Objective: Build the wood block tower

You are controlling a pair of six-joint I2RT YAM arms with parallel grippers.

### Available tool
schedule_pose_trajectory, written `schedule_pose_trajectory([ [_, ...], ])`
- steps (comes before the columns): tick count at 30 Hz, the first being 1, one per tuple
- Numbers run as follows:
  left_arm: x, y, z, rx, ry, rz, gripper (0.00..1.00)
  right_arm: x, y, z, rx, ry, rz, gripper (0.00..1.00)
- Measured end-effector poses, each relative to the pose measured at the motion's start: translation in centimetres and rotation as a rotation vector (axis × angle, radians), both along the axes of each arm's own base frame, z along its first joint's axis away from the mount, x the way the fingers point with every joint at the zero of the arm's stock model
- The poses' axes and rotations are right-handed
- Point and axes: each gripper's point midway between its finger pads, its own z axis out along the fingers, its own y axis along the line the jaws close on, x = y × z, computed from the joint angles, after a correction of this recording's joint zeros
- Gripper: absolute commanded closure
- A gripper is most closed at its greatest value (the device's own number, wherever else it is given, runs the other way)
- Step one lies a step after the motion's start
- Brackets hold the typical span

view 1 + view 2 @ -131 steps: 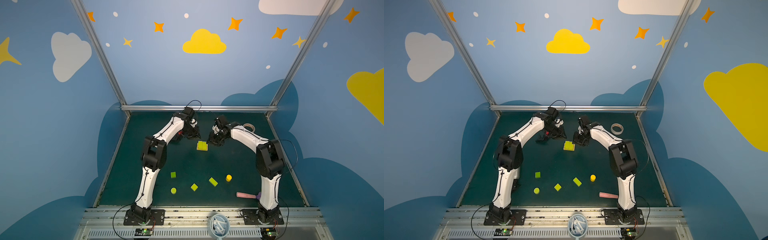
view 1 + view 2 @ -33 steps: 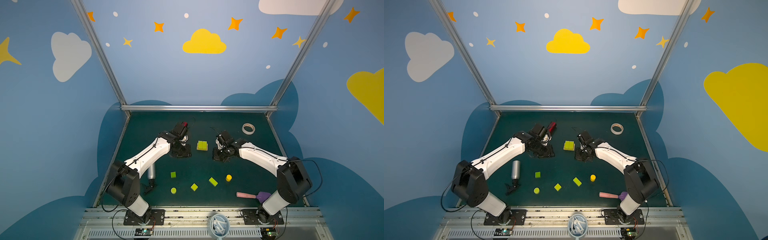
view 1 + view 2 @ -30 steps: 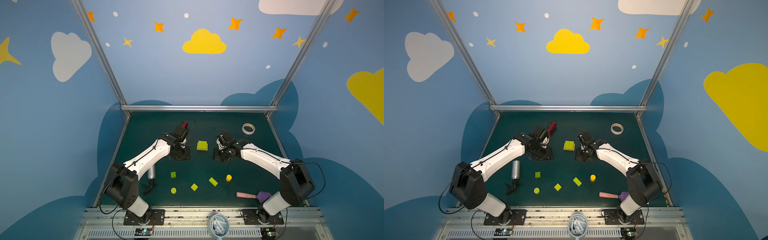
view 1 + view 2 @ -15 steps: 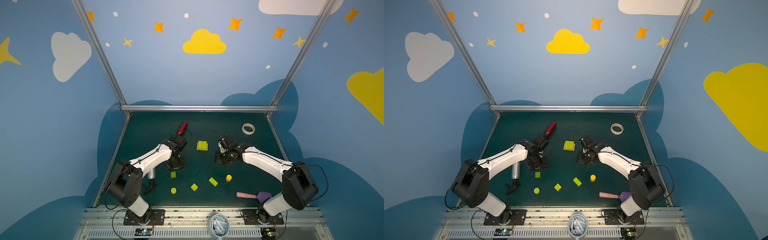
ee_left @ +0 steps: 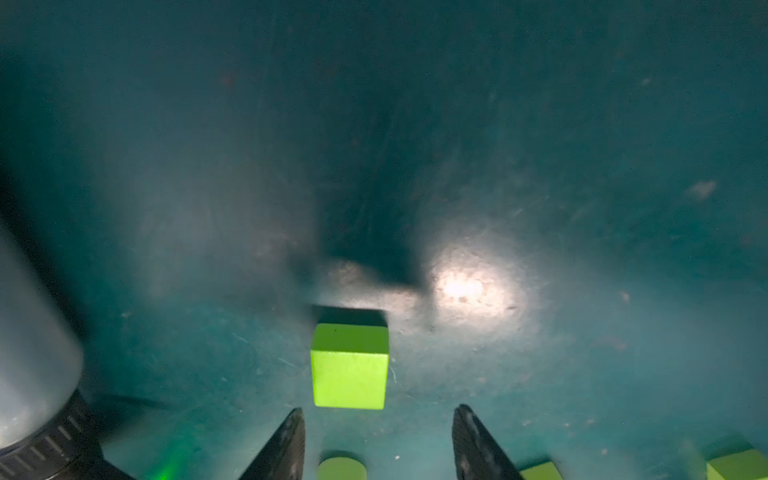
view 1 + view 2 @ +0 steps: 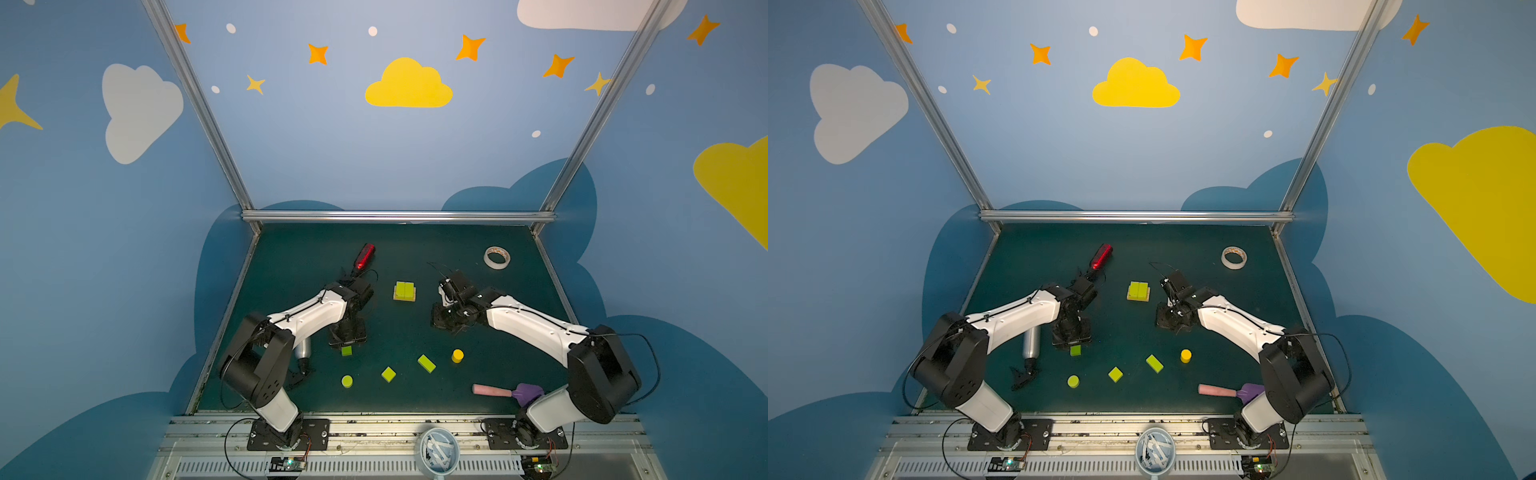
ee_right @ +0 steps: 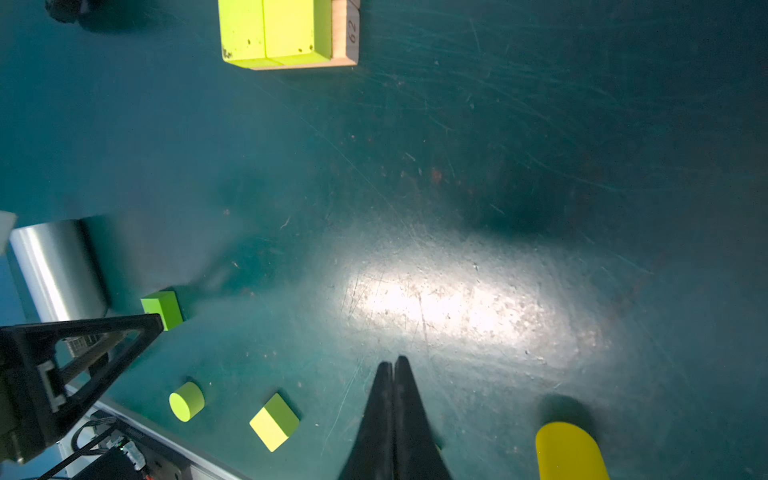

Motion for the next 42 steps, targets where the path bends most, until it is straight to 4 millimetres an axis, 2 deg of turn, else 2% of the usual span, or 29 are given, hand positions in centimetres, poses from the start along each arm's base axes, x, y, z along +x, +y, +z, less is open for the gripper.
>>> schedule_pose_trajectory([
  [14, -0.2, 0.7, -1.4, 0.011, 0.021, 0.036, 0.49, 0.1, 0.1, 0.0, 0.006, -0.005, -0.003, 1.0],
  [42, -0.1, 0.4, -1.8, -0.014, 0.019, 0.043, 0.65, 0.2, 0.2, -0.1, 0.005, -0.002, -0.003, 1.0],
])
